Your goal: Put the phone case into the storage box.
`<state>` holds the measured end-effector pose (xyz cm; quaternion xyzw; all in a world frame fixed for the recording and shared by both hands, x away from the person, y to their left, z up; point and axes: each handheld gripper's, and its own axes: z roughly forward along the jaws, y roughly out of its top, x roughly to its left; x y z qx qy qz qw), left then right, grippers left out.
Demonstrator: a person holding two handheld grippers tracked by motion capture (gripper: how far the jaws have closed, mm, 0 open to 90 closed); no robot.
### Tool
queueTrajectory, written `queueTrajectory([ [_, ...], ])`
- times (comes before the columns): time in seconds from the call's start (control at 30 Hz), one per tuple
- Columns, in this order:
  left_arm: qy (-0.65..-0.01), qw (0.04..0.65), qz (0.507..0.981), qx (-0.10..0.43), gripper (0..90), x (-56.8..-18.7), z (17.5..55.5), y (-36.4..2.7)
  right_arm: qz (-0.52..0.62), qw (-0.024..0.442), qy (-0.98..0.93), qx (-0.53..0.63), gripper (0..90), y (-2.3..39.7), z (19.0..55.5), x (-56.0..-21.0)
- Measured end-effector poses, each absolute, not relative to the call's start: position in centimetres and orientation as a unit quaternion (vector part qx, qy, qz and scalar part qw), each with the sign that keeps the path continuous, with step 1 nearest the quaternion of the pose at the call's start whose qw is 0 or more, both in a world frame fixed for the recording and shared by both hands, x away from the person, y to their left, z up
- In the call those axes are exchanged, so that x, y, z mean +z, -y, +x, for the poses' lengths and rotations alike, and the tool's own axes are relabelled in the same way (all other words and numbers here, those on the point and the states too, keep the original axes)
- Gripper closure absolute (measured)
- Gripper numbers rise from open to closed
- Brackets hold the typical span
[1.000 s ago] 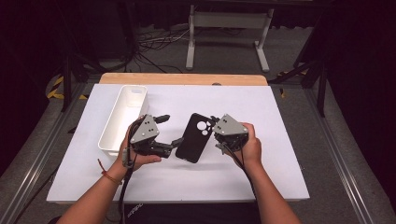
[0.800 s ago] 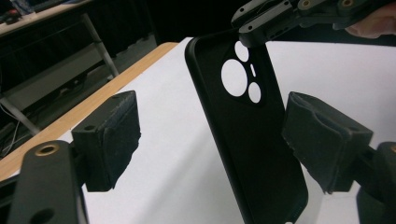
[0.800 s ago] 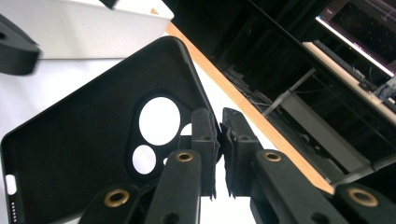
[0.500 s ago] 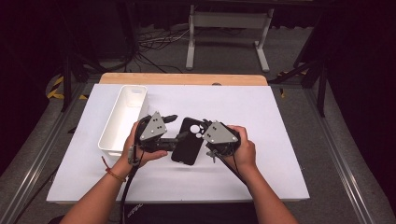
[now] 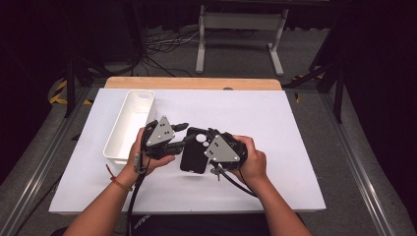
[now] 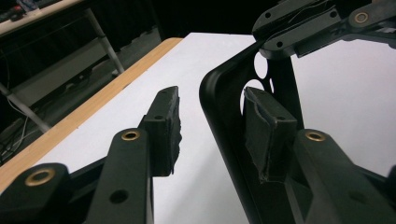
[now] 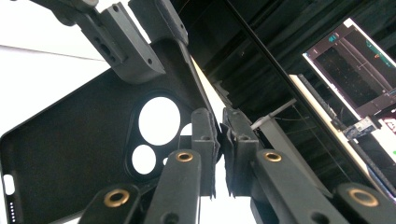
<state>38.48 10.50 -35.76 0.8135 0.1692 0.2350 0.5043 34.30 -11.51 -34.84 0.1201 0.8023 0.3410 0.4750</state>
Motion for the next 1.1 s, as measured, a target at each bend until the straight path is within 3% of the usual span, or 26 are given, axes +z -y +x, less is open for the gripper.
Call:
queueTrajectory([
  [0.7, -0.178, 0.532, 0.804, 0.198, 76.3, -35.5, 38.6, -11.3, 0.074, 0.524, -0.787, 0.317, 84.4, 10.6, 33.1, -35.1],
  [1.1, -0.172, 0.536, 0.801, 0.202, 81.3, -35.5, 38.4, -11.6, 0.079, 0.517, -0.786, 0.329, 82.4, 10.8, 33.3, -35.1],
])
